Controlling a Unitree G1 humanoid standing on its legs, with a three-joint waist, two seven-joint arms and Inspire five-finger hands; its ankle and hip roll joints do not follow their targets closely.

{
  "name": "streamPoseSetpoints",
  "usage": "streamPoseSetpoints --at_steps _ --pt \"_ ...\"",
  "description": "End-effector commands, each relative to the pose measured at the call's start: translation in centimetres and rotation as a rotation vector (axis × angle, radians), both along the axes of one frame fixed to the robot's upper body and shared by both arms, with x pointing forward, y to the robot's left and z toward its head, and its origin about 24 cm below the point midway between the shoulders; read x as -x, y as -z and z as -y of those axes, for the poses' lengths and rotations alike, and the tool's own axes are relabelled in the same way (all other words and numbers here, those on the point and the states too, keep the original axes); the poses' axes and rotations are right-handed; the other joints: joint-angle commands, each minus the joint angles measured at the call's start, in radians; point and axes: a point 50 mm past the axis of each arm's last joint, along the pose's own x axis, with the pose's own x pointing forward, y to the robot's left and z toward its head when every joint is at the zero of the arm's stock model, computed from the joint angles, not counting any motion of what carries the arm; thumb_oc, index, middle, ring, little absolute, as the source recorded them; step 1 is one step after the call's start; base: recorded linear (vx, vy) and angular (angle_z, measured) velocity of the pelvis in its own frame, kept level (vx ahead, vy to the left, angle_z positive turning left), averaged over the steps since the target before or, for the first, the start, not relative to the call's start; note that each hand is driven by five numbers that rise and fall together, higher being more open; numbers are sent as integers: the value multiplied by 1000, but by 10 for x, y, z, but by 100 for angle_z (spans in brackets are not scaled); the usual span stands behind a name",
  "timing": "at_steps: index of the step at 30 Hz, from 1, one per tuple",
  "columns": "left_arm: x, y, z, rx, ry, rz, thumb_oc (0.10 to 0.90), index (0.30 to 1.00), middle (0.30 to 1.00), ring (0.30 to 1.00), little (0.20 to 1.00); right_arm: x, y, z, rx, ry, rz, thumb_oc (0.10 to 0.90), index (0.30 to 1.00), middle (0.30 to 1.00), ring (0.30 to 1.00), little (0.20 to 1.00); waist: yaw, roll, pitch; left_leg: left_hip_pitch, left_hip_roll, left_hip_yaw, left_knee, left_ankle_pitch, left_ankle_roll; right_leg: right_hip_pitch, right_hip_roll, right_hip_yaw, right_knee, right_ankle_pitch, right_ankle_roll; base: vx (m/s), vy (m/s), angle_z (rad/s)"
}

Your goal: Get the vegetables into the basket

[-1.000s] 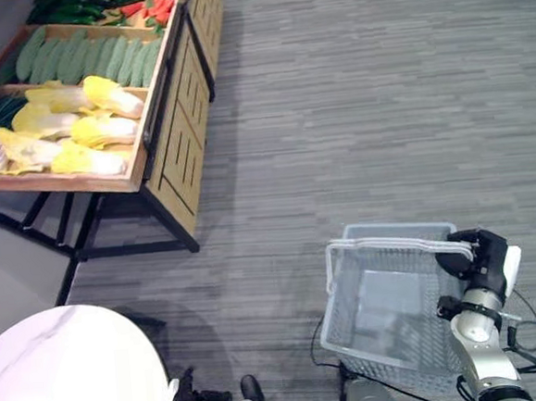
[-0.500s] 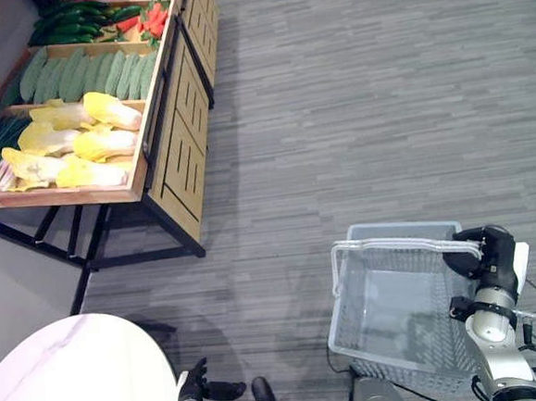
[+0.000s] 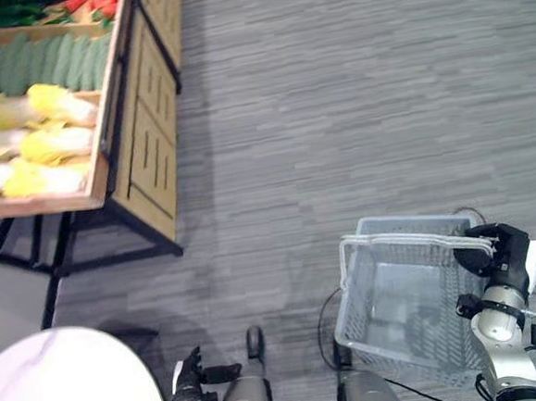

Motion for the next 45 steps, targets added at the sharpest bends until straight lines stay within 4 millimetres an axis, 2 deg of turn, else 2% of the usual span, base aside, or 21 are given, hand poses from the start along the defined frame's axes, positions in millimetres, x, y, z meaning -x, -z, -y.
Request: streamPoseSetpoints --at_steps 1,6,9,12,13,17,19,21,25,27,31,32,33,34,36,37,38,39,40,42,45 --pt "4 -6 -30 -119 -1 -6 900 1000 1000 1000 1000 -34 -68 -7 117 -83 316 400 300 300 300 300 30 -46 -63 -59 1 17 98 -73 -20 51 -80 20 106 -112 96 92 218 -16" --pt "-3 -11 -37 -148 -7 13 900 1000 1000 1000 1000 -44 -67 -18 102 -113 316 400 300 300 300 300 42 -69 -64 -56 -30 50 124 -120 22 6 -114 42 156 -60 126 91 195 -24" --pt "-7 -14 -41 -154 -12 34 900 1000 1000 1000 1000 -48 -69 -20 104 -122 323 400 300 300 300 300 48 -71 -54 -38 -43 59 121 -139 45 -38 -122 22 261 -29 131 72 177 2" --pt "-7 -16 -45 -166 -20 40 900 1000 1000 1000 1000 -51 -68 -24 96 -133 322 400 300 300 300 300 52 -62 -36 -3 -51 68 121 -164 68 -96 -122 -18 425 -12 121 95 178 -12" --pt "-7 -17 -46 -167 -24 44 900 1000 1000 1000 1000 -50 -66 -24 93 -129 314 400 300 300 300 300 50 -59 -33 11 -55 68 120 -173 71 -114 -122 -27 441 -7 117 123 129 -29" --pt "-7 -17 -49 -171 -37 36 900 1000 1000 1000 1000 -52 -71 -25 87 -130 341 400 300 300 300 300 39 -58 -5 50 -71 52 136 -209 74 -181 -92 -46 366 -14 96 148 34 -11" --pt "-5 -15 -48 -171 -39 21 900 1000 1000 1000 1000 -54 -73 -25 75 -124 359 400 300 300 300 300 32 -59 6 68 -75 43 148 -234 68 -199 -95 -64 282 2 102 201 -61 10" --pt "-1 -13 -48 -176 -48 -1 900 1000 1000 1000 1000 -54 -75 -26 75 -126 375 400 300 300 300 300 15 -60 12 100 -81 19 165 -264 53 -235 -101 -41 179 42 120 282 -96 20" --pt "5 -9 -45 -164 -64 -21 900 1000 1000 1000 1000 -52 -74 -25 71 -123 373 400 300 300 300 300 3 -62 8 138 -81 -12 180 -300 31 -263 -104 -38 114 85 138 283 -135 40" --pt "13 -6 -44 -158 -87 -41 900 1000 1000 1000 1000 -47 -70 -24 64 -132 356 400 300 300 300 300 -1 -61 -5 169 -77 -37 185 -313 18 -251 -106 -51 144 89 131 329 -227 56" --pt "19 -2 -38 -142 -103 -60 900 1000 1000 1000 1000 -43 -71 -20 75 -129 349 400 300 300 300 300 -10 -38 -24 192 -34 -72 177 -281 -12 -239 -83 -86 187 52 105 244 -269 39" --pt "20 -1 -34 -136 -87 -63 900 1000 1000 1000 1000 -39 -72 -15 88 -119 349 400 300 300 300 300 -14 -26 -27 187 -7 -98 188 -245 -29 -235 -63 -94 211 12 81 125 -185 29" --pt "20 -1 -33 -135 -87 -64 900 1000 1000 1000 1000 -39 -72 -15 89 -119 348 400 300 300 300 300 -17 -24 -28 185 -5 -101 188 -245 -31 -235 -62 -98 213 10 79 190 -283 33" --pt "20 -1 -32 -135 -78 -65 900 1000 1000 1000 1000 -38 -73 -14 94 -117 352 400 300 300 300 300 -18 -20 -30 179 5 -112 205 -221 -41 -231 -52 -98 219 -4 69 174 -264 35" --pt "12 -2 -27 -131 -59 -38 900 1000 1000 1000 1000 -35 -77 -10 115 -113 366 400 300 300 300 300 -19 -12 -25 136 18 -120 290 -136 -67 -207 -28 -108 218 -37 38 182 -289 30" --pt "12 -2 -27 -131 -58 -38 900 1000 1000 1000 1000 -35 -77 -9 116 -112 366 400 300 300 300 300 -21 -11 -25 132 18 -122 295 -137 -67 -207 -28 -111 217 -37 38 129 -251 6" --pt "4 -5 -24 -116 -58 -5 900 1000 1000 1000 1000 -34 -81 -8 132 -111 377 400 300 300 300 300 -19 -14 -18 93 17 -99 382 -98 -75 -180 -22 -122 209 -60 17 81 -170 3" --pt "4 -5 -24 -116 -58 -5 900 1000 1000 1000 1000 -34 -81 -8 133 -111 377 400 300 300 300 300 -20 -13 -18 90 18 -100 387 -101 -76 -180 -21 -124 209 -60 16 158 -290 12" --pt "0 -6 -22 -112 -54 9 900 1000 1000 1000 1000 -31 -81 -4 130 -82 380 400 300 300 300 300 -16 -15 -9 45 24 -66 402 -74 -71 -143 -15 -132 199 -82 3 109 -172 20" --pt "-4 -7 -18 -110 -40 16 900 1000 1000 1000 1000 -27 -82 -1 133 -62 387 400 300 300 300 300 -14 -19 -3 -10 24 -28 367 -87 -61 -108 -21 -148 179 -91 1 124 -164 30" --pt "-6 -6 -15 -115 -23 13 900 1000 1000 1000 1000 -25 -81 1 143 -44 384 400 300 300 300 300 -10 -18 -5 -66 25 6 238 -102 -52 -81 -20 -161 152 -103 11 158 -50 30"
